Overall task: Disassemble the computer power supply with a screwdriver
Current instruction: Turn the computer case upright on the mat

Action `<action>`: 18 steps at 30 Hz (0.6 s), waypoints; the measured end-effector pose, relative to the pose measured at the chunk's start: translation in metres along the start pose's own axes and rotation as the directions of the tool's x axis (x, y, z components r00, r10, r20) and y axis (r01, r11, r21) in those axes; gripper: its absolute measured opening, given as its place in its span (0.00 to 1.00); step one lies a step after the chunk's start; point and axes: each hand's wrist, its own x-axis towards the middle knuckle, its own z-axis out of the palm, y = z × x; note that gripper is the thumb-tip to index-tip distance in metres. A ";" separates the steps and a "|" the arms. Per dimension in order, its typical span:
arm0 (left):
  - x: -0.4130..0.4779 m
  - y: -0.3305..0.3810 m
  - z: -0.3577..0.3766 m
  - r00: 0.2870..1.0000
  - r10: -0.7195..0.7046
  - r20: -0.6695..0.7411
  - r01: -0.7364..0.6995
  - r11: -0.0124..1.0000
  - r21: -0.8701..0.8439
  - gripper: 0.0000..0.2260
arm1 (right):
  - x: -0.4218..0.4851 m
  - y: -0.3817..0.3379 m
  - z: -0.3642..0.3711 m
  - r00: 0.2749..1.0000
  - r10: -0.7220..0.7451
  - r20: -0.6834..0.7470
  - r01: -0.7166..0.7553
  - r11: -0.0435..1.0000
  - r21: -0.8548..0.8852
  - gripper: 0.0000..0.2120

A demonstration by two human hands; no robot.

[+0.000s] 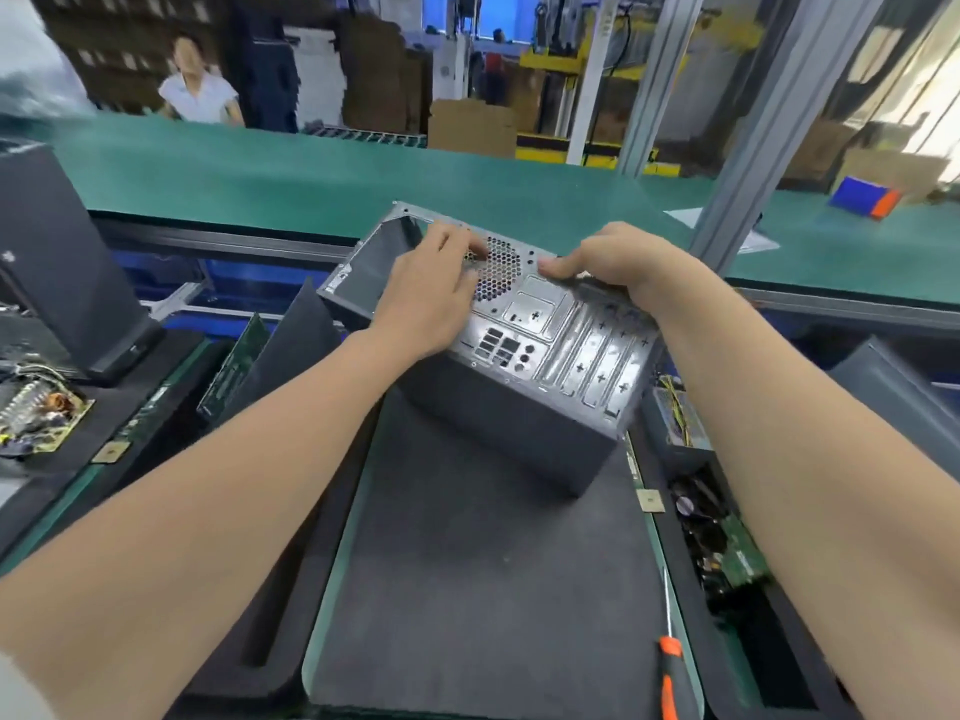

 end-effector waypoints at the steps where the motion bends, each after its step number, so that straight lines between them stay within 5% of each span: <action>1: 0.004 -0.001 0.003 1.000 -0.014 0.005 0.014 1.000 -0.003 0.14 | 0.007 0.001 -0.003 1.000 -0.008 0.004 0.008 1.000 0.005 0.30; 7: 0.029 0.011 0.030 0.990 -0.136 -0.027 0.135 0.989 -0.057 0.17 | 0.034 0.020 -0.027 0.981 -0.194 0.025 0.195 0.977 -0.083 0.21; 11: 0.052 0.022 0.044 0.983 -0.175 -0.054 0.175 0.985 0.006 0.19 | 0.047 0.027 -0.035 0.944 -0.329 -0.011 0.308 0.894 -0.324 0.22; 18: 0.076 0.031 0.071 0.986 -0.163 0.028 0.158 0.979 0.131 0.21 | 0.070 0.058 -0.041 0.938 -0.342 -0.053 0.264 0.807 -0.528 0.26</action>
